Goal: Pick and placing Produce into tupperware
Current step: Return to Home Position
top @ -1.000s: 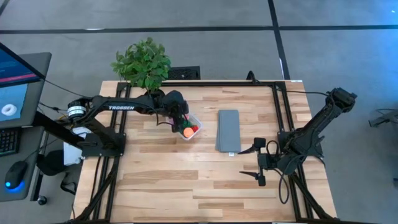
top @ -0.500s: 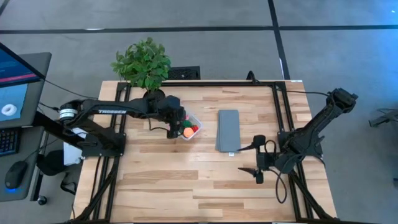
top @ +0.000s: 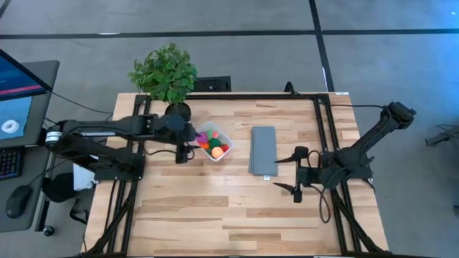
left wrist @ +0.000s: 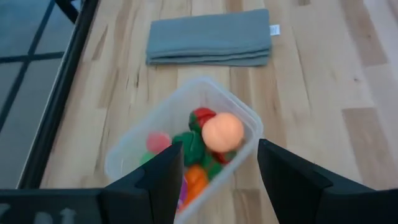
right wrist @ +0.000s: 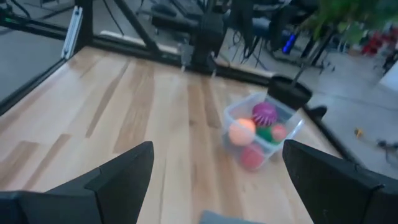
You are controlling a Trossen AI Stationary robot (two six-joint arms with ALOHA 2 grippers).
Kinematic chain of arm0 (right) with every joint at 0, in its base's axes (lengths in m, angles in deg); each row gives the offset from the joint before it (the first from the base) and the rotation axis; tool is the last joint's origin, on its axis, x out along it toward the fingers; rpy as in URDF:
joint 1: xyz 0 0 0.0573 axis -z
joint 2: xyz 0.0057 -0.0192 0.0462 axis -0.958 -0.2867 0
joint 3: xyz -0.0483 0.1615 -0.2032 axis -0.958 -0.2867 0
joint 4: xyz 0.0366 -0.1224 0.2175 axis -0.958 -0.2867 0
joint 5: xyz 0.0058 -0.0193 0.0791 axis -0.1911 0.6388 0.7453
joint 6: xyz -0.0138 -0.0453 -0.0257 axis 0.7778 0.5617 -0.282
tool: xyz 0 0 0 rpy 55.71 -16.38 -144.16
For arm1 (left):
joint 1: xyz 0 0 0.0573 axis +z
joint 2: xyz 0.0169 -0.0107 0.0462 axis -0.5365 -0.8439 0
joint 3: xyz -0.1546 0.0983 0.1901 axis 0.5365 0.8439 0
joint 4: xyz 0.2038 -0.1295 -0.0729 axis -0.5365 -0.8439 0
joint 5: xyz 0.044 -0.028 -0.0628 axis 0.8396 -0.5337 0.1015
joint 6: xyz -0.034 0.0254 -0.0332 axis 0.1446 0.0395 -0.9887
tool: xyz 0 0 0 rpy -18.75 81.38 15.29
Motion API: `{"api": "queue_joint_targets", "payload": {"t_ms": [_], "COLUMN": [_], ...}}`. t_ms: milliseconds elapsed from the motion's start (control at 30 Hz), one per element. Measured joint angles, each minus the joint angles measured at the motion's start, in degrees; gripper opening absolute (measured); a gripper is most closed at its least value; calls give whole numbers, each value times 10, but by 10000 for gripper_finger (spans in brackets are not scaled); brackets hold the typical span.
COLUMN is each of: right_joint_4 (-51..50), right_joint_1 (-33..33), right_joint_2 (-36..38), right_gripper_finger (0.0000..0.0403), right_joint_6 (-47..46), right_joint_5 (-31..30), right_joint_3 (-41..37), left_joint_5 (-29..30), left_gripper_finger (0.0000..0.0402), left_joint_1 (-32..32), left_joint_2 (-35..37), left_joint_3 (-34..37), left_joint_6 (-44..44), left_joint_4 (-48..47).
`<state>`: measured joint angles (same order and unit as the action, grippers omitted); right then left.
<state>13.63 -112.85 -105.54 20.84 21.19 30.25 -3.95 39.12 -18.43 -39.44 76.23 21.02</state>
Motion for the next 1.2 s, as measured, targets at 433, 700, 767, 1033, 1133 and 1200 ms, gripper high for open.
{"api": "queue_joint_targets", "payload": {"t_ms": [433,700,767,1033,1133,1200], "right_joint_4": [-64,-145,-146,-198,-199,-198], "right_joint_1": [67,169,191,268,295,312], "right_joint_2": [191,310,324,333,333,333], "right_gripper_finger": [379,379,379,379,379,379], "right_joint_6": [82,69,75,74,75,80], "right_joint_5": [11,181,195,263,298,319], "right_joint_3": [0,0,0,0,0,-1], "left_joint_5": [-33,13,14,32,35,35], "left_gripper_finger": [197,197,197,197,197,197], "left_joint_1": [-54,-77,-77,-77,-77,-77], "left_joint_2": [225,342,365,435,458,471], "left_joint_3": [2,121,158,276,304,323], "left_joint_6": [32,57,57,57,58,58], "left_joint_4": [33,156,184,281,305,315]}}
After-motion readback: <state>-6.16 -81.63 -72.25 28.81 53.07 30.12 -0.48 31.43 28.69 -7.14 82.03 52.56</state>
